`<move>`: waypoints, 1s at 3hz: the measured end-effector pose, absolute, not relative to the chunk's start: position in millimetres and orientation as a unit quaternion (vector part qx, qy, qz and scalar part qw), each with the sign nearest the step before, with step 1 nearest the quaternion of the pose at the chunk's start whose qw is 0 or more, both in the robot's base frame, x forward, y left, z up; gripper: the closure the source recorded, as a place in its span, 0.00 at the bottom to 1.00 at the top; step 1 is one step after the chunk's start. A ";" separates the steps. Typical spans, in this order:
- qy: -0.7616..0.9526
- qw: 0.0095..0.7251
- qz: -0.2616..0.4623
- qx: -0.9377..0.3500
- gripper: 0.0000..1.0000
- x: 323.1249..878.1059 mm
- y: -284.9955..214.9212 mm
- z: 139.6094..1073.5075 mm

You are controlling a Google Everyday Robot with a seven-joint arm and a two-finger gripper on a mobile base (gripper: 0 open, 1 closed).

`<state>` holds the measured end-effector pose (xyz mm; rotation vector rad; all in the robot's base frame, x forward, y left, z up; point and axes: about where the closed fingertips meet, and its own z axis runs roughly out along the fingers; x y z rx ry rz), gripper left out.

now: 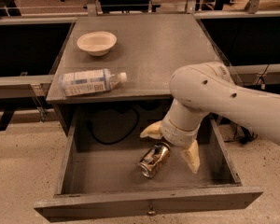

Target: Pick orange can from top drawer and place on counter

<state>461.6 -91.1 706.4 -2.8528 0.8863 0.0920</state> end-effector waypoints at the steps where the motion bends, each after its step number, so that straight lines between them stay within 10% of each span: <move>1: 0.313 0.079 0.019 -0.946 0.00 477.7 -88.5 665.3; 3: 0.334 0.096 0.026 -0.937 0.13 495.4 -80.5 615.4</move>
Offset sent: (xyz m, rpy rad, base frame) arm 0.0450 0.0091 -0.1138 0.0237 -0.0427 -0.1137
